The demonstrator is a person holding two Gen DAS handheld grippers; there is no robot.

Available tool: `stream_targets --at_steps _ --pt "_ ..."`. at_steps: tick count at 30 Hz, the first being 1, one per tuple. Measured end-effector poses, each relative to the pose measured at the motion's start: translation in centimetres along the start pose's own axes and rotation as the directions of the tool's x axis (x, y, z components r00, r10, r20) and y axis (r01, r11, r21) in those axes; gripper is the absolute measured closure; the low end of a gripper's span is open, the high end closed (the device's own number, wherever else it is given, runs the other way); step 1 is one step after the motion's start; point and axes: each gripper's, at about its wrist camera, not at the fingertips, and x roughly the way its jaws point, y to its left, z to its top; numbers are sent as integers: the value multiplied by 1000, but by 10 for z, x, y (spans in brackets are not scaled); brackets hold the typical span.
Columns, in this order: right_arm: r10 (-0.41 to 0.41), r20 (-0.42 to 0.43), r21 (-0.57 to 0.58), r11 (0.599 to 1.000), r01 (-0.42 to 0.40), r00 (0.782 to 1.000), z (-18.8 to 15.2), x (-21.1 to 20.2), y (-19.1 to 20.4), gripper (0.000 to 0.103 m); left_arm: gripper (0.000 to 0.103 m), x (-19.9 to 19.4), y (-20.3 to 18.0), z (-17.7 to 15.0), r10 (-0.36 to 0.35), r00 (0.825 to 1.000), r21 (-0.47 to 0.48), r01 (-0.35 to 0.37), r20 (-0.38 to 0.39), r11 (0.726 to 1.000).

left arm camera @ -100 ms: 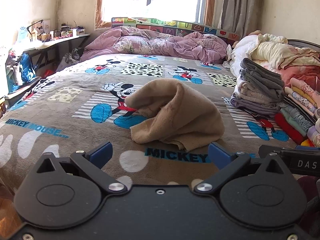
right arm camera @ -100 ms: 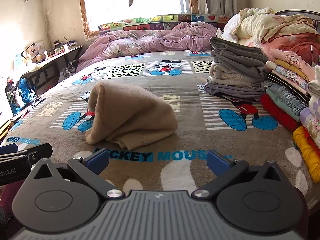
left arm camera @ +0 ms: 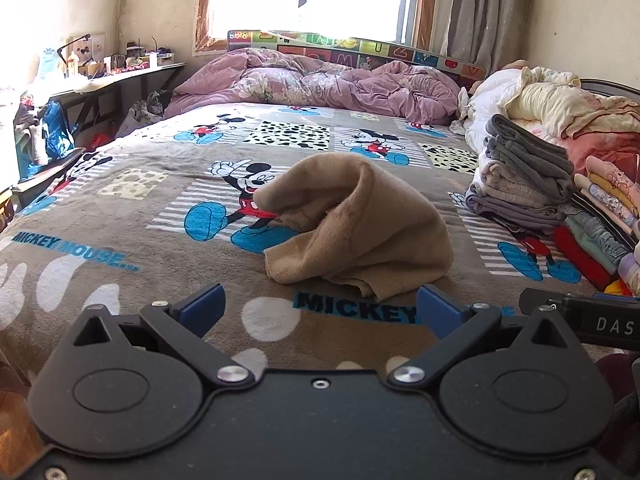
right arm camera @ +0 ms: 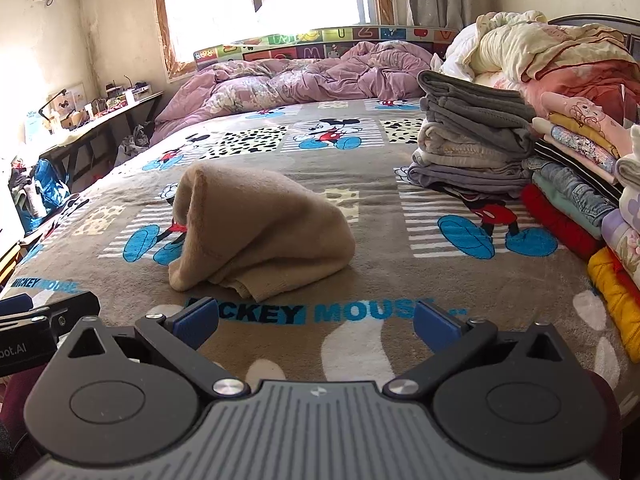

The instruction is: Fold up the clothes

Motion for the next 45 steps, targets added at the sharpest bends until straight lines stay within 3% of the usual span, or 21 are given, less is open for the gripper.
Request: stream_targets --at_steps 6,10,27,45 --pt "-23 -38 -58 998 21 999 -4 5 15 0 0 6 2 -1 -4 1000 -25 4 2 1000" --pt "4 -56 -29 1000 -5 998 -5 22 7 0 0 14 4 -1 -6 1000 -33 6 -11 999" --pt "-22 -48 -63 998 19 999 -5 35 5 0 0 38 2 -12 -11 997 -28 9 -76 1000" --pt "-36 -40 -72 997 33 999 -5 34 5 0 0 37 -1 -12 -28 998 -20 27 -63 999"
